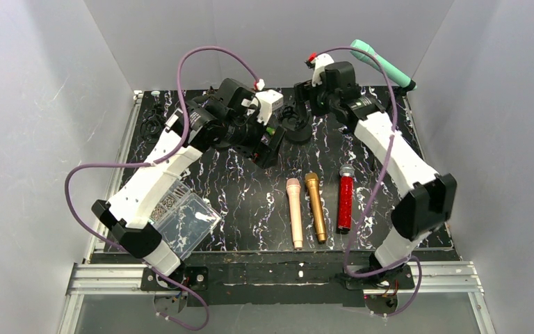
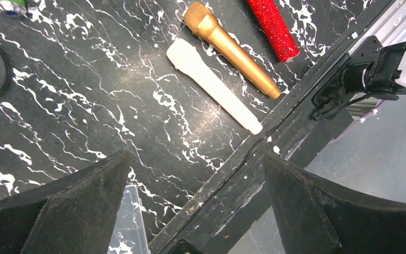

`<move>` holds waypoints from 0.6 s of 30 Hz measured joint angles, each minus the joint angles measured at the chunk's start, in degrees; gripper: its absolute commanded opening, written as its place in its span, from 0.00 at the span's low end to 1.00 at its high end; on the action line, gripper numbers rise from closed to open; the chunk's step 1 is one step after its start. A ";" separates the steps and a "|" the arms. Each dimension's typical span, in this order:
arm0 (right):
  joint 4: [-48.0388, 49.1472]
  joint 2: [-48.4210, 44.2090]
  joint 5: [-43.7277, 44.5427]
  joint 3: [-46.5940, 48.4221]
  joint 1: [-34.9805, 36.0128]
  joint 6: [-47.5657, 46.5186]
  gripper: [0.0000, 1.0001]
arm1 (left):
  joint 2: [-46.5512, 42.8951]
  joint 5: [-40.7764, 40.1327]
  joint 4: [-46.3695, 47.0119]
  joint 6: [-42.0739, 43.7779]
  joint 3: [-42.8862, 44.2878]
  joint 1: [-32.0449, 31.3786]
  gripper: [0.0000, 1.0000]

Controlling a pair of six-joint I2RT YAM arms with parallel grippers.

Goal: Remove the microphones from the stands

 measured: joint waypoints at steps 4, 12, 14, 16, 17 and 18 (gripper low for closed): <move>-0.28 -8.87 -0.74 -4.83 0.92 -2.93 0.88 | 0.00 -0.76 -0.31 1.90 1.90 0.17 0.98; -1.42 -28.06 -2.43 -9.73 0.44 -11.34 0.87 | -1.16 -4.15 -0.66 8.15 4.17 0.28 0.98; -1.68 -30.10 -2.60 -9.60 -1.36 -12.52 0.87 | -1.25 -4.79 -0.85 9.25 4.17 0.28 0.98; -2.27 -30.97 -2.25 -9.16 -3.17 -14.16 0.87 | -1.25 -5.49 -1.22 10.23 4.17 0.31 0.98; -2.67 -31.01 -1.60 -8.81 -3.82 -15.21 0.87 | -1.25 -5.73 -1.42 10.71 4.17 0.31 0.98; -2.99 -30.97 -1.03 -8.44 -4.39 -16.35 0.87 | -1.25 -5.90 -1.57 11.15 4.17 0.31 0.98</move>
